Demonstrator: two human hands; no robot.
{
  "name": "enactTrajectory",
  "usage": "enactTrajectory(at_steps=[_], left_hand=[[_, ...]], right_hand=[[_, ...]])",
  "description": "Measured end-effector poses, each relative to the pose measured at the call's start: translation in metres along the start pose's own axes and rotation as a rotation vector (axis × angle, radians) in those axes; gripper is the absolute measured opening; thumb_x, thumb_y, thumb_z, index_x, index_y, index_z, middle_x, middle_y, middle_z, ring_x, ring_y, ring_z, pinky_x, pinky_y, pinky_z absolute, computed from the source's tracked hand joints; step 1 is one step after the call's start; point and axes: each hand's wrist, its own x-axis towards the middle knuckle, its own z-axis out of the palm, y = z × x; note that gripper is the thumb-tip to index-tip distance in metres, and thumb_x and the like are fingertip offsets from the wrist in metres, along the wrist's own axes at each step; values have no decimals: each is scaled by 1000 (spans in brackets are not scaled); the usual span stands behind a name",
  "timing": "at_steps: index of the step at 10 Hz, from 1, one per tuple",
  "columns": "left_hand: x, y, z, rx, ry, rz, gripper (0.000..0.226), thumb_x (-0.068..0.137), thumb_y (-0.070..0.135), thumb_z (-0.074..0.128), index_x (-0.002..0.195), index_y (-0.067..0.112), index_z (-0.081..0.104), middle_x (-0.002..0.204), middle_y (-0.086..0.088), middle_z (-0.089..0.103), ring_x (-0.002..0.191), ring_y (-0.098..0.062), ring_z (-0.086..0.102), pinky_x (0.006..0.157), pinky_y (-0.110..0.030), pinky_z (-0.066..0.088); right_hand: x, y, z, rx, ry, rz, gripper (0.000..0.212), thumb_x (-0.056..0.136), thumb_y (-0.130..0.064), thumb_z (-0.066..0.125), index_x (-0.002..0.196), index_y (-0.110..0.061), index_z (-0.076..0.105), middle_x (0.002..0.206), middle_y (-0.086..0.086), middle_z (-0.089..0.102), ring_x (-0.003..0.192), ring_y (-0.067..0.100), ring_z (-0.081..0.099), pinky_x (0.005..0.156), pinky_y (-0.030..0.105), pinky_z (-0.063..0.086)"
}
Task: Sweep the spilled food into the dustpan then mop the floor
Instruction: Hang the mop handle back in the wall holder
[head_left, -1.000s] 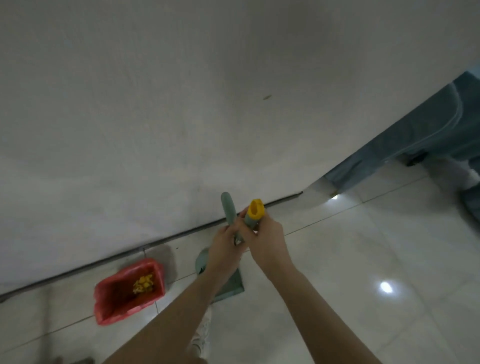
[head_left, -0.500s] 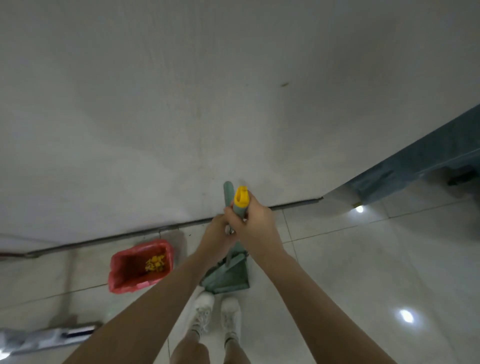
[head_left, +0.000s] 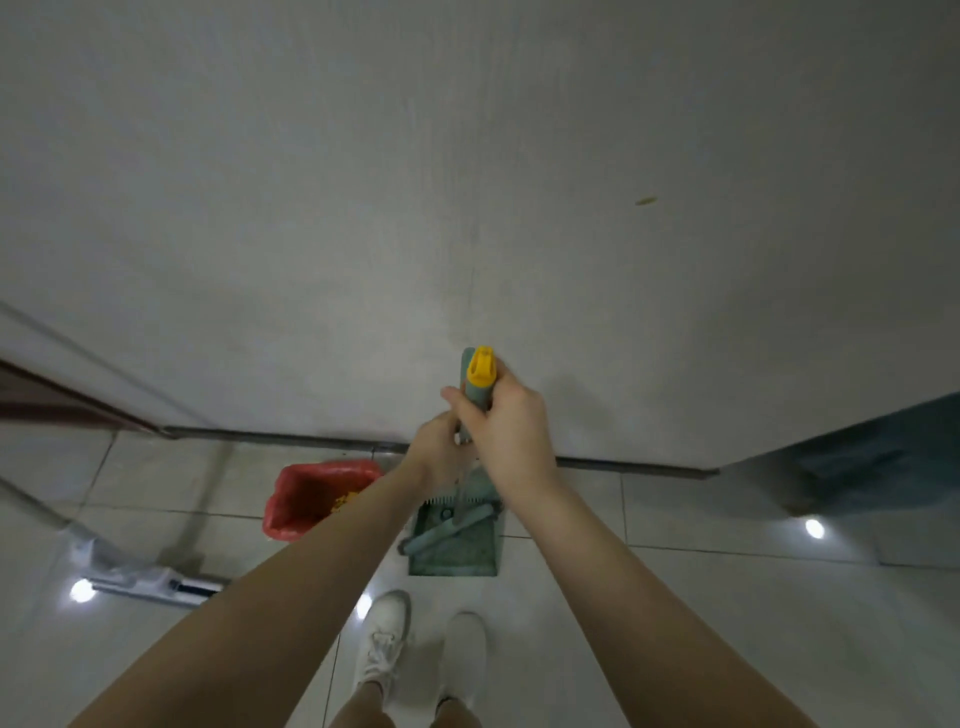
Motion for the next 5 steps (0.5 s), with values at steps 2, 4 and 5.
enactTrajectory(at_steps=[2, 4, 5], left_hand=[[25, 0, -10, 65, 0, 16, 30, 91, 16, 56, 120, 8, 56, 99, -5, 60, 100, -28, 61, 81, -33, 47], [12, -27, -35, -44, 6, -3, 47, 86, 30, 68, 130, 27, 53, 123, -1, 59, 109, -22, 59, 86, -31, 50], [-13, -54, -61, -60, 21, -13, 47, 88, 29, 67, 133, 25, 51, 119, -1, 57, 103, -21, 59, 81, -31, 50]], right_hand=[[26, 0, 6, 35, -60, 32, 35, 87, -31, 71, 108, -5, 63, 96, 14, 70, 90, 28, 65, 82, 39, 53], [17, 5, 10, -5, -85, 76, 31, 87, -28, 70, 111, -10, 61, 104, 8, 69, 92, 23, 65, 79, 33, 52], [-9, 11, 16, -73, -27, 155, 42, 87, -31, 70, 122, -12, 57, 111, 7, 65, 98, 24, 64, 80, 28, 49]])
